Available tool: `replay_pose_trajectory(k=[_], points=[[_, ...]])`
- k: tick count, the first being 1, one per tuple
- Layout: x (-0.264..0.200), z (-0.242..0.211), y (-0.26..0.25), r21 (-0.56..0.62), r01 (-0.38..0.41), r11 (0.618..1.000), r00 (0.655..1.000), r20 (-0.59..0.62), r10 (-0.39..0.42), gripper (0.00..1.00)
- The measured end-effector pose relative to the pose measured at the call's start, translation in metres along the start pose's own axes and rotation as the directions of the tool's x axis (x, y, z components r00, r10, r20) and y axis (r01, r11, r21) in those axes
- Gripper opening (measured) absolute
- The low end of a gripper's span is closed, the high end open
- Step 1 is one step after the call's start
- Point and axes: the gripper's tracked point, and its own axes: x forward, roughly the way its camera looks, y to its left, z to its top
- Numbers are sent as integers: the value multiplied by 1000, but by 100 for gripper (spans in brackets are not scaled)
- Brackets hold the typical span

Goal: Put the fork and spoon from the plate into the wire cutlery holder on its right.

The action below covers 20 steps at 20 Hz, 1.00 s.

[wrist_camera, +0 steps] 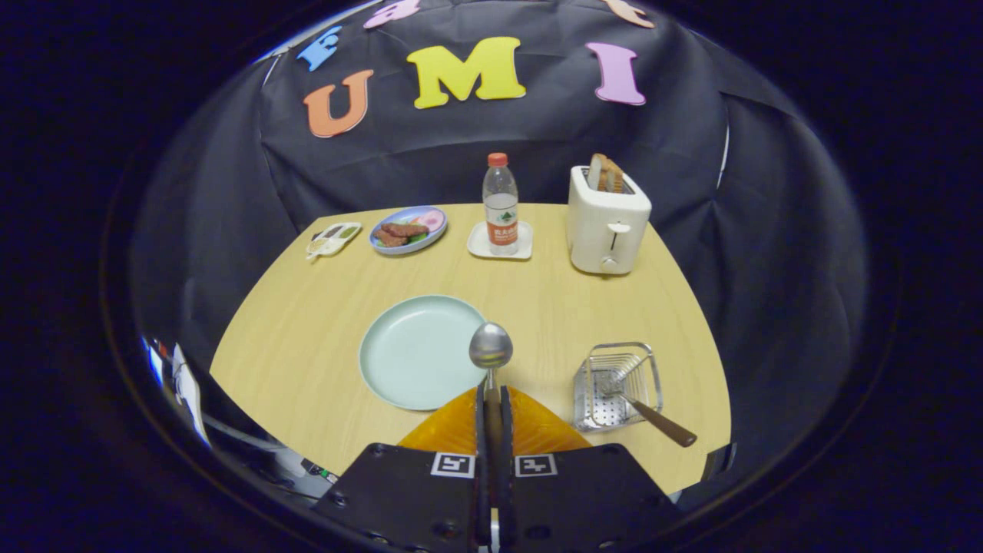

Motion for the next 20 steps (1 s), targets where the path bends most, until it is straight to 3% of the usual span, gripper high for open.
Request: replay_pose_trajectory(k=[8,20], points=[[-15,-5,-85,76,76,994,997,-22,-75,4],[-2,-15,-102,128,91,988,985,-157,-71,4]])
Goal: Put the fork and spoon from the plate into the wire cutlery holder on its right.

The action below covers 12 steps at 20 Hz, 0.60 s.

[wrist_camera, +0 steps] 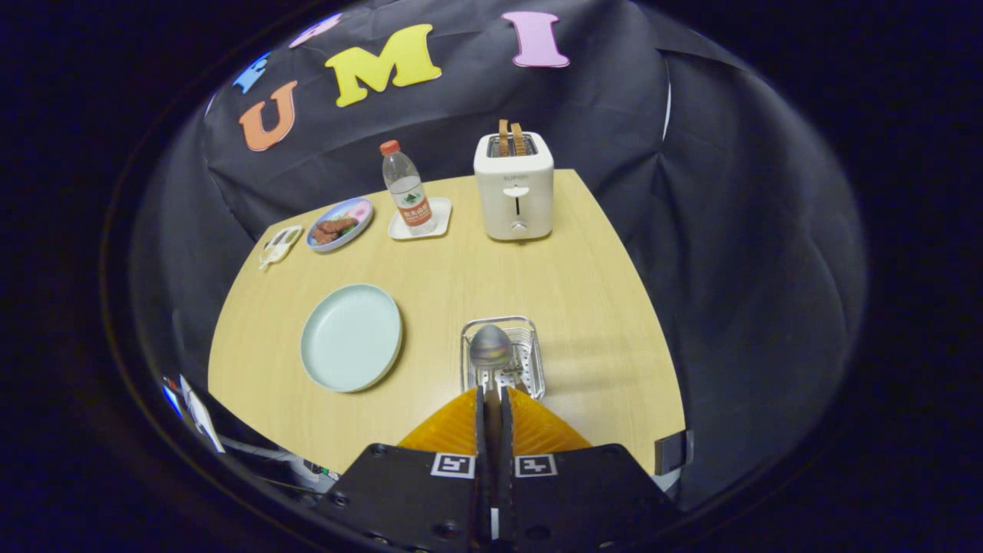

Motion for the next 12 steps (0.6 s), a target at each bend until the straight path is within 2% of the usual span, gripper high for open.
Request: replay_pose_trajectory(k=[3,6,12], points=[[2,7,3,-13,9,1000,1000,8,-9,7],[0,18,10,-31,13,999,999,42,-12,6],[-18,31,41,-52,-18,999,993,112,24,20]])
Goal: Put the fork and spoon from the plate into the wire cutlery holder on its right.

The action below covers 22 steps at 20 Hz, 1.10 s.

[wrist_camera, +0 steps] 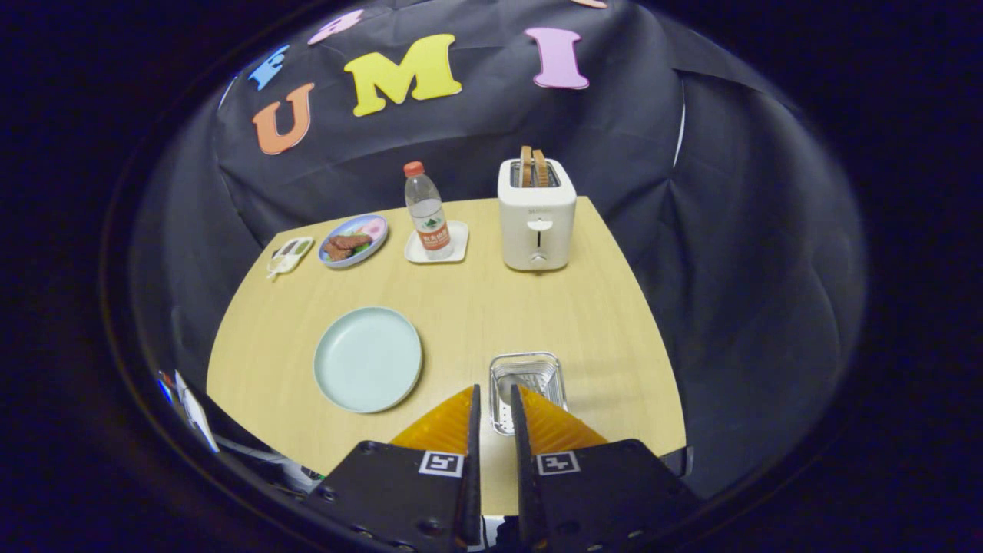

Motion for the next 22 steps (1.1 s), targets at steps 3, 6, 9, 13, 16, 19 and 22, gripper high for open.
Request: replay_pose_trajectory(k=[3,6,9,13,16,19,22], points=[[-22,12,23,-6,-27,1000,998,60,27,33],[-60,37,54,-37,-59,998,983,170,65,38],[-107,70,78,-84,-62,995,940,330,86,45],[-175,109,98,-115,-29,993,843,530,86,59],[-219,133,105,-125,15,992,744,665,73,70],[-250,144,117,-120,31,992,673,736,68,87],[-259,143,127,-100,5,995,665,744,72,96]])
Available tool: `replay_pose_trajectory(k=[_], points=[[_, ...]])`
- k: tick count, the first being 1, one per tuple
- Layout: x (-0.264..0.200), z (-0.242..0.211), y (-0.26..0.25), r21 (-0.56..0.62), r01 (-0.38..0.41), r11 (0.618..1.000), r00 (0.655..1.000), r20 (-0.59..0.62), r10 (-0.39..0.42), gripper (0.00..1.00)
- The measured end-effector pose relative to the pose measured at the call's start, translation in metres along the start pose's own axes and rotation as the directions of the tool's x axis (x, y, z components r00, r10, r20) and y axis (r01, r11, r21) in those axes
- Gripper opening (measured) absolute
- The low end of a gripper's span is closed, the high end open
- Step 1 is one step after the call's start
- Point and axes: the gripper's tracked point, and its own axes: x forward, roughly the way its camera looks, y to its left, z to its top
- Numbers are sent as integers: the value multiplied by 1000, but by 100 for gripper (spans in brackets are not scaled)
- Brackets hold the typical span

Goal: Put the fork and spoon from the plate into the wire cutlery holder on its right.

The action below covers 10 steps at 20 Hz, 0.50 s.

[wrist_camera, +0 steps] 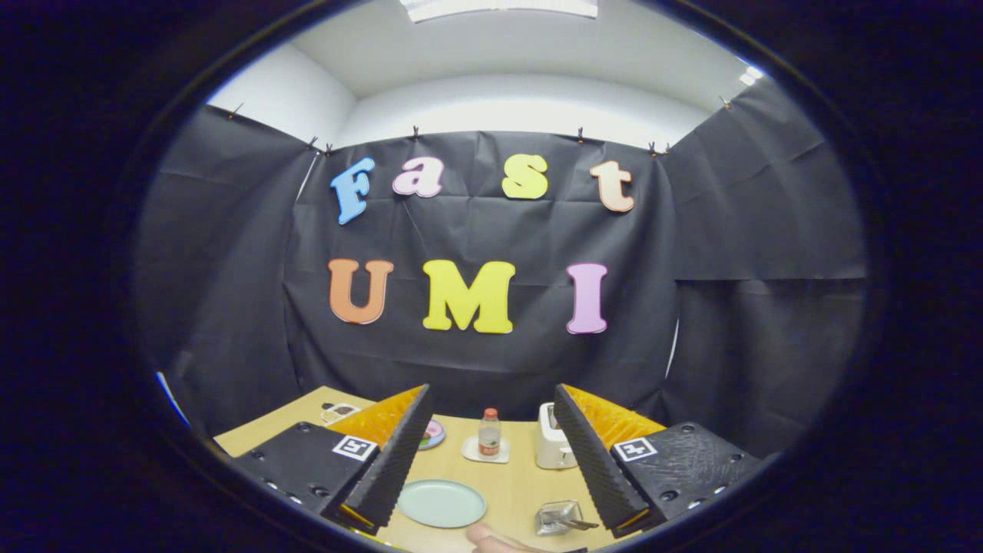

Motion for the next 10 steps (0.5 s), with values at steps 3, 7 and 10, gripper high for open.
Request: replay_pose_trajectory(k=[3,7,10], points=[[1,-1,-2,10,28,1000,1000,-5,-28,96],[3,-5,-3,12,69,998,997,-30,-69,96],[2,-9,-2,4,102,995,994,-40,-102,96]])
